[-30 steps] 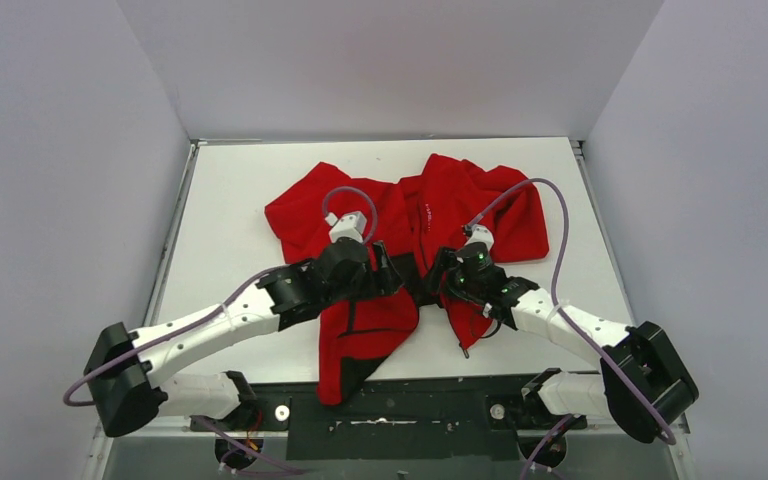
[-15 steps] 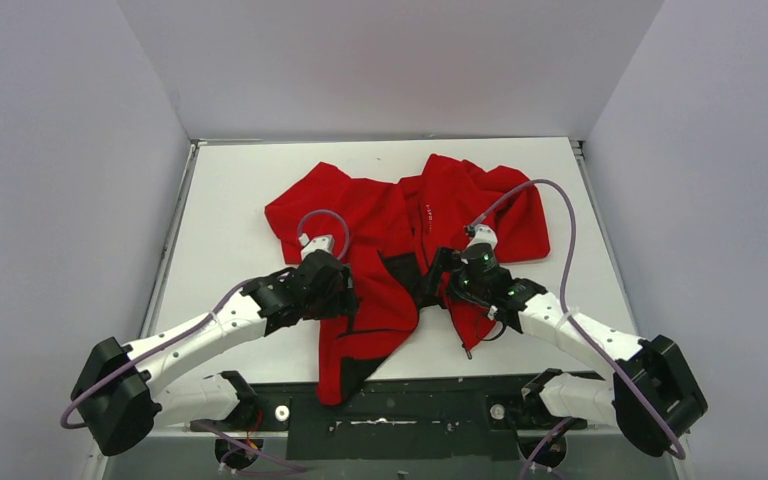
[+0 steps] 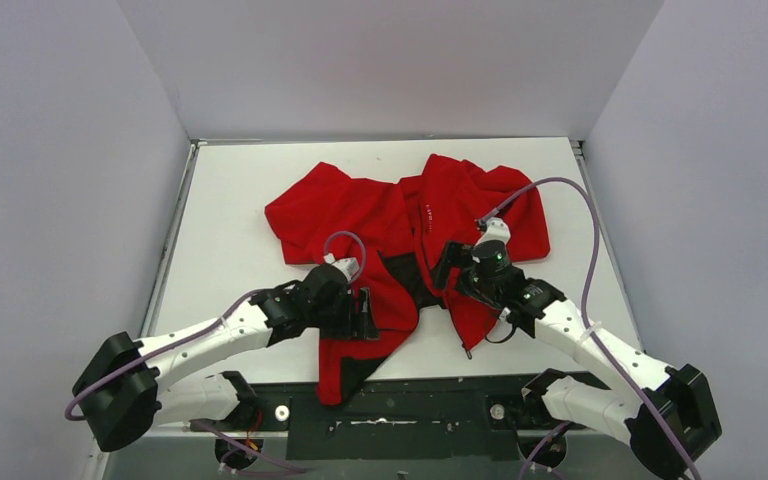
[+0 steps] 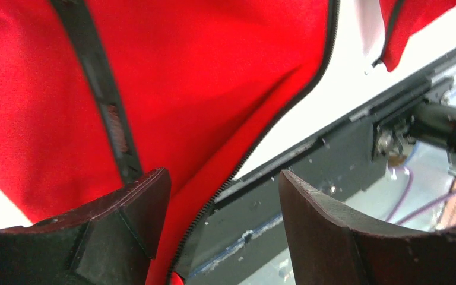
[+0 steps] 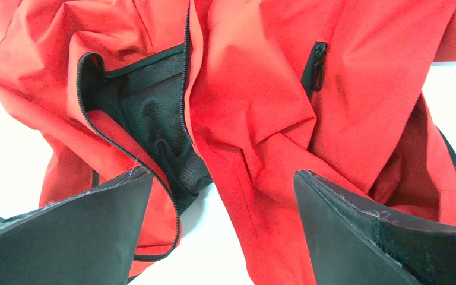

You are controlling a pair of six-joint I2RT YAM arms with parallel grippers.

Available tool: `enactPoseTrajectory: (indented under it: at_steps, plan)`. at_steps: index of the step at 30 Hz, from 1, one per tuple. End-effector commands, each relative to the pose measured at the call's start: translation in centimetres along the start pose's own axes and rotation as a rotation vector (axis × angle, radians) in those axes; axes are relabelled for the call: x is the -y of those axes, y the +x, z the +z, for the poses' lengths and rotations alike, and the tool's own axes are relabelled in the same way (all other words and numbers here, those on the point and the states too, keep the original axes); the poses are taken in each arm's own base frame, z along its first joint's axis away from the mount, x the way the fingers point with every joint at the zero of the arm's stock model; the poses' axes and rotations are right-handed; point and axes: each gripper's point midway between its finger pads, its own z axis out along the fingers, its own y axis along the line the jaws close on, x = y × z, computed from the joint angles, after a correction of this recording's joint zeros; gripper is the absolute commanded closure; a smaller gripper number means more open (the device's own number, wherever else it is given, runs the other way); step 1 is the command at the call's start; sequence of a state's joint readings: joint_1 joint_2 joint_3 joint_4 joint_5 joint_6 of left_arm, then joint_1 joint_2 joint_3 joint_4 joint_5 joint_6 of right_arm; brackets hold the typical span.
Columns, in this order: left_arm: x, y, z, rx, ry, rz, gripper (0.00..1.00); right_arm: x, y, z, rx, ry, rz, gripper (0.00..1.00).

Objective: Zip up the jacket

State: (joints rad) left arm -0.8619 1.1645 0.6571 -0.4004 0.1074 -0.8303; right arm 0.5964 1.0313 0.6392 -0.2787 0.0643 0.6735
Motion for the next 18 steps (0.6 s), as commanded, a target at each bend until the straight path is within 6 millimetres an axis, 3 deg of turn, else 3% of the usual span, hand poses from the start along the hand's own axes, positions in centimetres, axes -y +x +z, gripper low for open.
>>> enactPoseTrajectory:
  at_steps: [1, 6, 11, 15, 18]
  plan:
    - [5.2, 0.8, -0.7, -0.019, 0.214, 0.047, 0.34, -0.5, -2.6, -1.2, 0.079, 0.006, -0.013, 0.06]
    - [9.3, 2.9, -0.1, -0.066, 0.285, 0.123, 0.34, -0.2, -2.6, -1.6, 0.089, 0.015, -0.011, 0.05]
    - [12.5, 5.9, 2.4, -0.162, 0.374, 0.157, 0.34, 0.2, -2.8, -2.1, 0.104, 0.025, -0.009, 0.04]
    - [13.7, 7.8, 4.6, -0.21, 0.324, 0.233, 0.34, 0.5, -2.9, -2.6, 0.112, 0.035, -0.013, 0.04]
    - [14.0, 7.1, 5.0, -0.171, 0.288, 0.256, 0.34, 1.0, -2.9, -2.7, 0.112, 0.056, -0.022, 0.03]
